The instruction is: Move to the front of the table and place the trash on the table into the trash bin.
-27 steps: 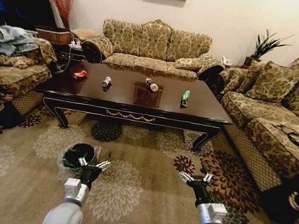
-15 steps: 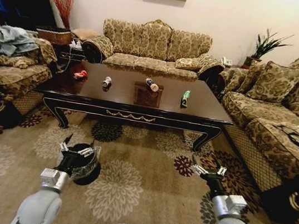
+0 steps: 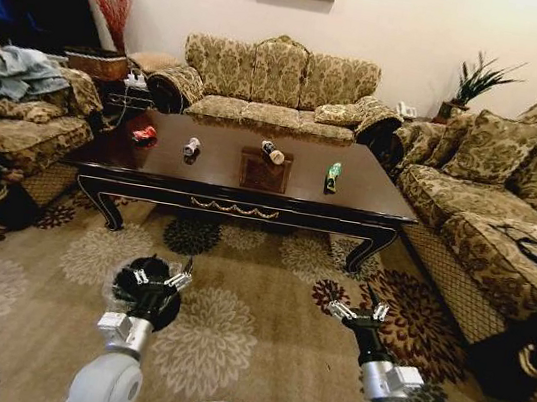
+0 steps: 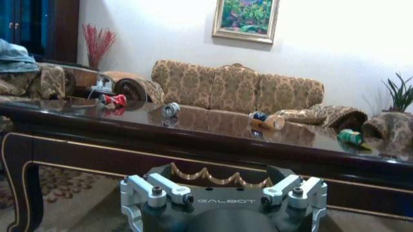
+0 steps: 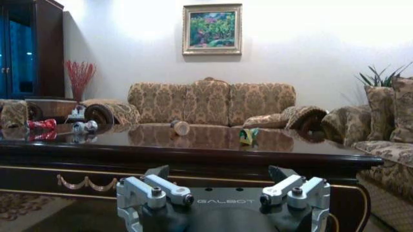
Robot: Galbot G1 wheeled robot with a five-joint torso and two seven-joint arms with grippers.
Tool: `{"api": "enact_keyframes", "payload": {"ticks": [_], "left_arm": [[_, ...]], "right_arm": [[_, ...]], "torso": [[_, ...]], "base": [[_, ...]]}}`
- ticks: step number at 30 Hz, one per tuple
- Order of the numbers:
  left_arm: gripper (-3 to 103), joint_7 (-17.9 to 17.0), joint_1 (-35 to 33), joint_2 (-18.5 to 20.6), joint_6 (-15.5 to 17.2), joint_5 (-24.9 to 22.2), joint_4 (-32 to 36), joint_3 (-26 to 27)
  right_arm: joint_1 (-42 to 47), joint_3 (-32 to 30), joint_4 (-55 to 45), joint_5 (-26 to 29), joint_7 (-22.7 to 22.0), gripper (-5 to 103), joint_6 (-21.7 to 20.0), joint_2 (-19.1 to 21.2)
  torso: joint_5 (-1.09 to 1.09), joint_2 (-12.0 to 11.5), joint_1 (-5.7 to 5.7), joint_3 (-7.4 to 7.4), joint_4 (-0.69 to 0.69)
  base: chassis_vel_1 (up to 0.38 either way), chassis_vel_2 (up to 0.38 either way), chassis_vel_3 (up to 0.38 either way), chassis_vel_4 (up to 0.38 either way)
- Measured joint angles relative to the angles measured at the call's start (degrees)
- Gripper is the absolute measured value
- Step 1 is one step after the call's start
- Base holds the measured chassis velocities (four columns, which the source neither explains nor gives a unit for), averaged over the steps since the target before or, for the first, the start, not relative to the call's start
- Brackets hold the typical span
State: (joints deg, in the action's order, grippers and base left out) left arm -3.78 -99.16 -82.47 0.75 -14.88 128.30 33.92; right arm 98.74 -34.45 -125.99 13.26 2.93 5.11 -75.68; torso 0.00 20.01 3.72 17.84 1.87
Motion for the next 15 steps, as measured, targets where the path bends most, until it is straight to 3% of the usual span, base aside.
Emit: {"api": "enact_keyframes", "payload": {"ticks": [15], "left_arm": [[99,0.0,-0.3,0.5,0.1,0.9,-0.3,0.0]], "right_arm": [[1.0,-0.1,0.1,-1.4,0.3,100,2.1,-0.8]], "torso": [[0.0,0.0,0.0,0.0,0.0]], "base": [[0.0,0.0,0.0,0.0]]}}
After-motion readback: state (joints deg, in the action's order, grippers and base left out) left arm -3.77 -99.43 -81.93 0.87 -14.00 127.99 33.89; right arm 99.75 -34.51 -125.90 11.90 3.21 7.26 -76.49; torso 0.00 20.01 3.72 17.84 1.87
